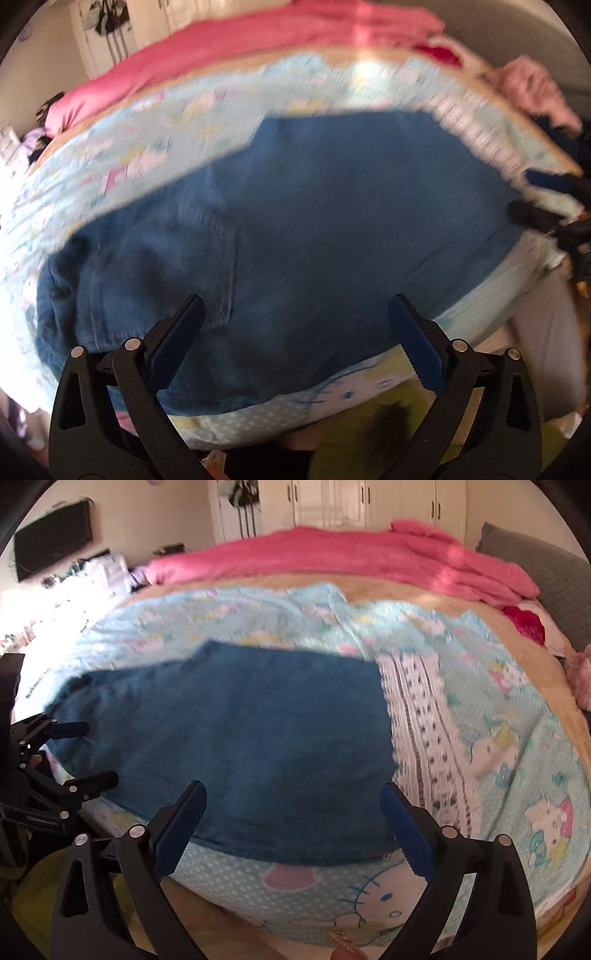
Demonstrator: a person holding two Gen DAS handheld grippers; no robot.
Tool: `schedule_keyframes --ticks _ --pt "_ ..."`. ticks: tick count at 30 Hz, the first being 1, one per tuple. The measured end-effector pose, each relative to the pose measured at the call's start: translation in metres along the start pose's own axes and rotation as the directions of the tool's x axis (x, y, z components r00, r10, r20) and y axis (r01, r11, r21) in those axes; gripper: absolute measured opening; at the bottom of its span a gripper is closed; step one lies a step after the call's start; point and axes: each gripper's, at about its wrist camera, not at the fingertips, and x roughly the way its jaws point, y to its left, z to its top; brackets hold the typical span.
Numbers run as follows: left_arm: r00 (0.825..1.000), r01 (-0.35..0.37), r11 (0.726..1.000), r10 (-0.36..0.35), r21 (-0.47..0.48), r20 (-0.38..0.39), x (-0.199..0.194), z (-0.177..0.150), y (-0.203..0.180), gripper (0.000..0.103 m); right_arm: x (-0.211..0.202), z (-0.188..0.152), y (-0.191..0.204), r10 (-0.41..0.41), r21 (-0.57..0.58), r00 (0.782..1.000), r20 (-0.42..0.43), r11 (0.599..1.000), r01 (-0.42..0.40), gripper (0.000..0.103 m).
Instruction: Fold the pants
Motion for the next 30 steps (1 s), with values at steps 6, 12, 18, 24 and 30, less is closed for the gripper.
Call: schedule_keyframes --ticks 6,12,18,24,30 --pt "0.998 0.055 0.997 -0.057 -0.047 -0.032 0.010 -0.005 0.019 0.093 0.019 -0.017 -0.033 -0.049 0.088 0.995 -0.093 0.994 0.057 0.094" --pt "0.998 0.065 0.997 -0.066 -0.050 -0.023 0.009 -0.004 0.019 0.093 0.016 -0.018 -0.032 -0.045 0.095 0.996 -0.071 0.994 0.052 0.094" --pt "0.997 0.072 0.996 -0.072 -0.050 0.005 -0.007 0.000 0.019 0.093 -0.009 -0.011 -0.048 0.032 0.198 0.999 -0.007 0.980 -0.030 0.094" --pt "0.995 0.089 0.995 -0.086 -0.055 0.058 -0.029 0.006 0.016 0.093 -0.027 -0.009 -0.056 0.020 0.219 0.999 0.032 0.975 -0.026 0.094" --pt "0.991 0.095 0.994 -0.089 -0.054 0.099 -0.047 0.013 0.010 0.093 -0.041 -0.007 -0.061 0.009 0.221 0.998 0.068 0.975 -0.024 0.094"
